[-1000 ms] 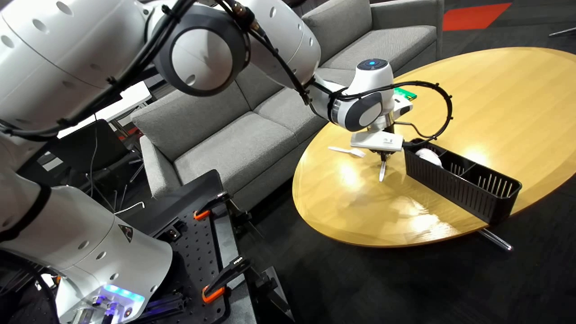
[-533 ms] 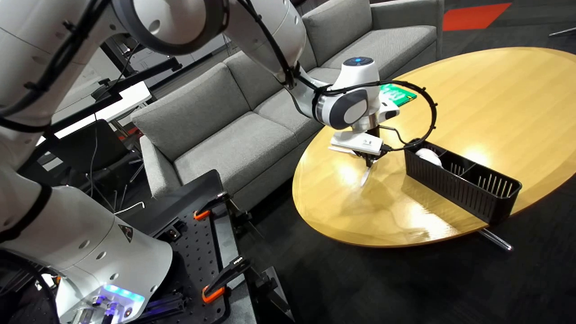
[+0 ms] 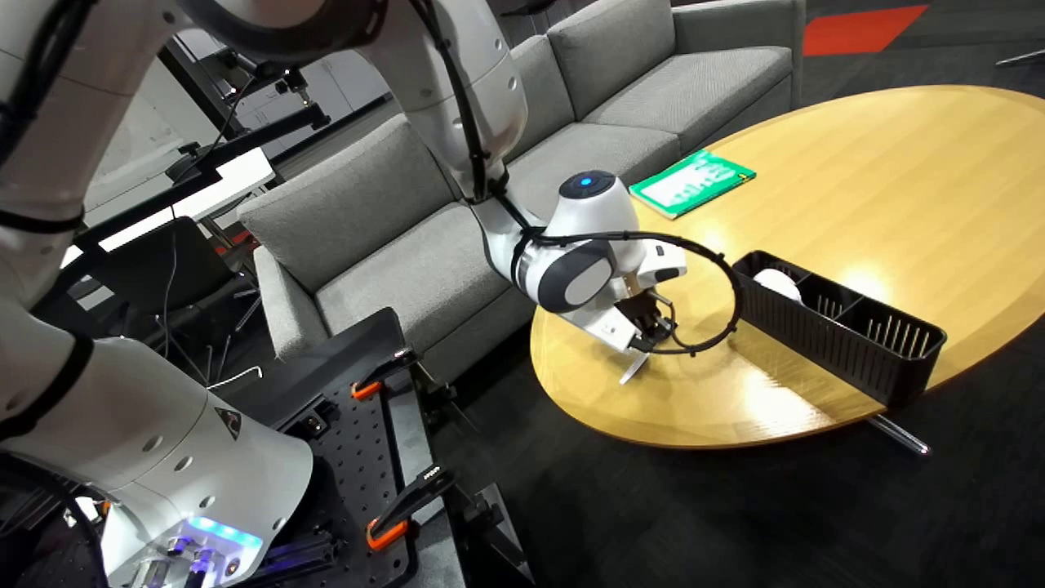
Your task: Pick up the fork from the center of the table and place it on the right
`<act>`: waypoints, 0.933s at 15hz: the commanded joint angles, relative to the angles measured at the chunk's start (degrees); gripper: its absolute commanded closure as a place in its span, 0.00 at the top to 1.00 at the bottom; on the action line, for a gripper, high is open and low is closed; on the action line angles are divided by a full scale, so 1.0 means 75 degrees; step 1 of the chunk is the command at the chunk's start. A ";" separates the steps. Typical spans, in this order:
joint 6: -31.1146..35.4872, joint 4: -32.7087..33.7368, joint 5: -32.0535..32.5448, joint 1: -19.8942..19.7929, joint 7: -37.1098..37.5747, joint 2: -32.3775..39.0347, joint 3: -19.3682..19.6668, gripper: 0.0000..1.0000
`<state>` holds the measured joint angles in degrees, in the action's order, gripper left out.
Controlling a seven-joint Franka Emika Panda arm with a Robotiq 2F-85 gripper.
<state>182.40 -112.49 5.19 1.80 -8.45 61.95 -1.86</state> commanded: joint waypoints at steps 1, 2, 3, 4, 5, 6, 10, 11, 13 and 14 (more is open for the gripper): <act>0.1206 -0.1280 -0.0139 -0.0001 0.0437 -0.0352 0.0169 0.00; 0.1444 -0.1464 -0.0120 -0.0021 0.0456 -0.0395 0.0170 0.26; 0.1653 -0.1621 -0.0100 -0.0018 0.0471 -0.0445 0.0187 0.28; 0.1815 -0.1811 -0.0107 0.0033 0.0470 -0.0574 0.0228 0.33; 0.1999 -0.1980 -0.0128 0.0093 0.0469 -0.0690 0.0274 0.41; 0.2173 -0.2214 -0.0187 0.0244 0.0467 -0.0909 0.0395 0.50; 0.2090 -0.3134 -0.0295 0.0611 0.0378 -0.2266 0.0672 0.78; 0.2091 -0.3420 -0.0274 0.0674 0.0335 -0.2651 0.0710 0.86; 0.1993 -0.4055 -0.0214 0.0769 0.0250 -0.3464 0.0769 0.99; 0.1811 -0.4355 -0.0164 0.0760 0.0213 -0.3905 0.0742 1.00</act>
<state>198.10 -135.37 3.97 6.25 -6.24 43.84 2.91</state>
